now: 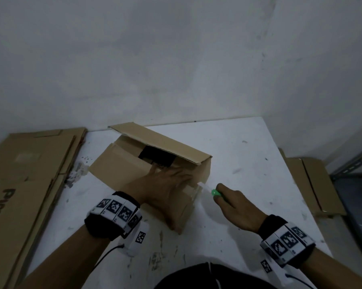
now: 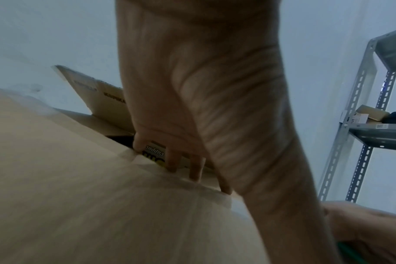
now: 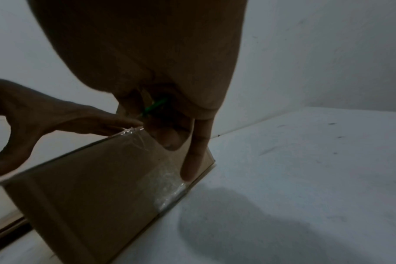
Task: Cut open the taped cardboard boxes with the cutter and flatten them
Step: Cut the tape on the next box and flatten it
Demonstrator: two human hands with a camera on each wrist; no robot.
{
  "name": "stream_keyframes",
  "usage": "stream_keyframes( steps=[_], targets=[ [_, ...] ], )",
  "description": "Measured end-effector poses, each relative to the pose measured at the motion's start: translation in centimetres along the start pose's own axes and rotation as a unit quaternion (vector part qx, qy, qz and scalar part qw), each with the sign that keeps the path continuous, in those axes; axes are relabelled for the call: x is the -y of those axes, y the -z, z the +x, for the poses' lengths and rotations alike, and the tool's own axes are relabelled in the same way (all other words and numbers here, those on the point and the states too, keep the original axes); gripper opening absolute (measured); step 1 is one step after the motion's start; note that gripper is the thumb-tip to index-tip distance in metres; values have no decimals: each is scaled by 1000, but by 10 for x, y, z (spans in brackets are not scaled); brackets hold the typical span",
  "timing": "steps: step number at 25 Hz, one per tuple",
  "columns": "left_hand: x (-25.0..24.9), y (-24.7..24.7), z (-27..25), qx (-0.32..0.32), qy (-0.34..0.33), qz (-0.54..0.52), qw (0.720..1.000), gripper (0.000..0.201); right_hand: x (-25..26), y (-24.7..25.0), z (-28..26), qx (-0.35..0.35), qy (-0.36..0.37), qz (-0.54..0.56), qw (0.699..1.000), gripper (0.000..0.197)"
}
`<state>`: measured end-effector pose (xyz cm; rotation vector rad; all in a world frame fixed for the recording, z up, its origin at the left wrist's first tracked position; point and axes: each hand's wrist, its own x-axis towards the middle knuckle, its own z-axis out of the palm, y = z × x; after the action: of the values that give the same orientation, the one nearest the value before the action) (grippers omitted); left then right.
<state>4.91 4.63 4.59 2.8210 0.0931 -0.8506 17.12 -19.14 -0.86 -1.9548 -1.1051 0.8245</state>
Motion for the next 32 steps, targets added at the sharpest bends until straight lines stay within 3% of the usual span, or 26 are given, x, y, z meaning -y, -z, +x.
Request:
stream_keyframes(
  steps=[4, 10, 16, 32],
  targets=[
    [7, 6, -3, 34, 47, 54, 997, 142, 10, -6, 15, 28, -47, -10, 998, 28],
    [5, 9, -6, 13, 46, 43, 998, 135, 26, -15, 32, -52, -79, 1, 996, 34],
    [9, 7, 4, 30, 55, 38, 997, 134, 36, -12, 24, 0, -107, 16, 994, 36],
    [9, 6, 6, 33, 61, 52, 996, 135, 41, -13, 8, 4, -144, 53, 988, 28]
  ],
)
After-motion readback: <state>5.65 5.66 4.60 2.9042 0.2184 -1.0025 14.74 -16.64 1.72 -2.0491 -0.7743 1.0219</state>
